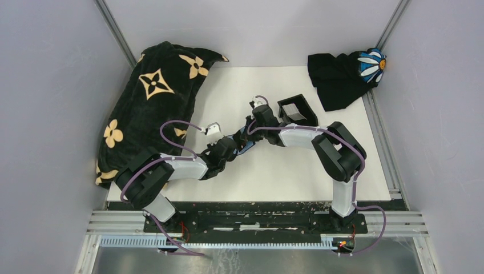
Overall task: Put the credit cards into the card holder
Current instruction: Insert the credit card into the card holder.
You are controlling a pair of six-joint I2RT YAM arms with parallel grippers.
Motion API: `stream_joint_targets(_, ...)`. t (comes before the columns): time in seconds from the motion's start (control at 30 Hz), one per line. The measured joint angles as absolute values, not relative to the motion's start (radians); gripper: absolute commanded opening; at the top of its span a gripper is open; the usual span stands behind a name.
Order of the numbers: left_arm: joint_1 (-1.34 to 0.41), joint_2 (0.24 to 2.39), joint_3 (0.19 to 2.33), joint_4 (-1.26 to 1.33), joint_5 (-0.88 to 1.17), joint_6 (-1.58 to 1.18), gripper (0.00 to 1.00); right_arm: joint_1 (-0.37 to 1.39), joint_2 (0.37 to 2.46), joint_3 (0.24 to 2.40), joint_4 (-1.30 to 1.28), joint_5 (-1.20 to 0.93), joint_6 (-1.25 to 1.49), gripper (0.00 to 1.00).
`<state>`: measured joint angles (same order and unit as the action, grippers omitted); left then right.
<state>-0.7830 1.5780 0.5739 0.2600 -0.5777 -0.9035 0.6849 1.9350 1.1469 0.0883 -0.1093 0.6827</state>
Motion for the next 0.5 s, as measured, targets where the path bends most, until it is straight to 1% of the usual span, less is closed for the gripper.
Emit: stream_joint_targets(0.5, -0.783, 1.595, 0.574, 0.287, -0.594, -0.904, 0.20, 0.671, 1.954, 1.082, 0.216, -0.135, 0.758, 0.01)
